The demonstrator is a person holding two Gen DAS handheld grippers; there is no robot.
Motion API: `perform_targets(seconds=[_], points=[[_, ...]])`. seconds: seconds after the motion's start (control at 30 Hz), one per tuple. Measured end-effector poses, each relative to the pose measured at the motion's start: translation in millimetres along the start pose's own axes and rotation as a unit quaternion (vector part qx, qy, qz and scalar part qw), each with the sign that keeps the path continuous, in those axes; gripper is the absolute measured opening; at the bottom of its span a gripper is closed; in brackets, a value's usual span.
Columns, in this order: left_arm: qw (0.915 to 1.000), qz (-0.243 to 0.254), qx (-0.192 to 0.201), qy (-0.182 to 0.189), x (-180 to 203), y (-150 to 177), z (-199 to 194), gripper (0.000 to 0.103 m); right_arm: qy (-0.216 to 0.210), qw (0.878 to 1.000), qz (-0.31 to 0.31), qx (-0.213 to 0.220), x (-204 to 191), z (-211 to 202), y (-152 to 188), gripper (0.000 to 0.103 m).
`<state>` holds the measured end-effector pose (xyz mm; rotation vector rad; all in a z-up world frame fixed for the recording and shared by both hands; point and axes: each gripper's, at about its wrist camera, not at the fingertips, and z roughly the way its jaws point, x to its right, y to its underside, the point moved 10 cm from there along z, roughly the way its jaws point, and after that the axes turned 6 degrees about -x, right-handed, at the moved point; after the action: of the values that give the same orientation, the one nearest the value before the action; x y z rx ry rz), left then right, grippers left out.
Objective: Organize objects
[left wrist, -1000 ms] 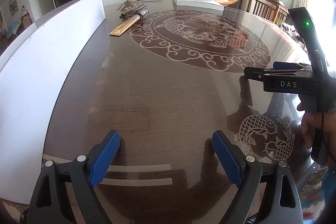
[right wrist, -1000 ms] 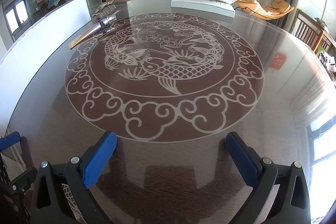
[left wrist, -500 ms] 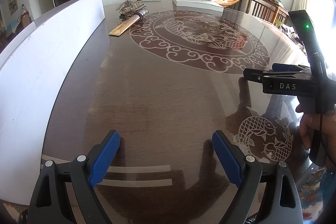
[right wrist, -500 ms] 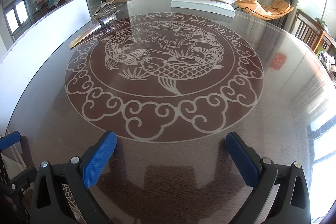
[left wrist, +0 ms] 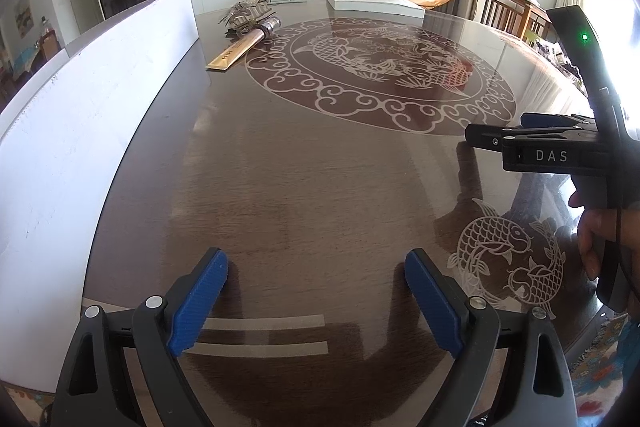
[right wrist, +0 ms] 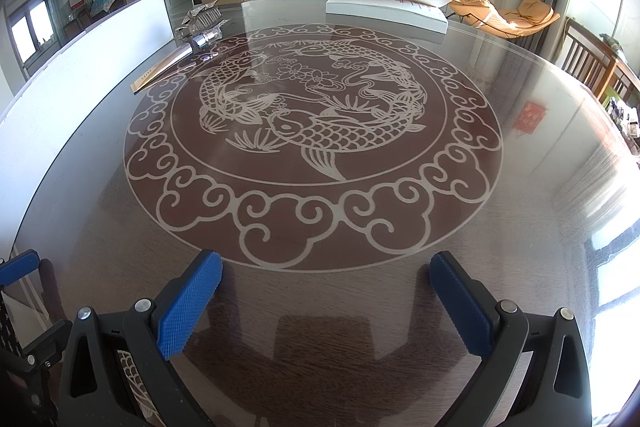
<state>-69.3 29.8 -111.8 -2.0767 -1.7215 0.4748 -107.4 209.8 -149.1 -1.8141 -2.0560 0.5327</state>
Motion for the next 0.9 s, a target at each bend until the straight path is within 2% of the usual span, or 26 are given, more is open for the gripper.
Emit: perform_targets(seconds=[0.5,0.9], points=[[1.0,0.007,0.0,0.003,3.8,-1.0,2.8,0.098,0.0,1.0,0.0,0.0,-0.1,-0.2,0.2,0.103],[1.0,0.007,0.001,0.003,4.3,-1.2,2.8,0.099,0.0,1.0,0.0,0.0,-0.1,-0.2,0.2,0.103]])
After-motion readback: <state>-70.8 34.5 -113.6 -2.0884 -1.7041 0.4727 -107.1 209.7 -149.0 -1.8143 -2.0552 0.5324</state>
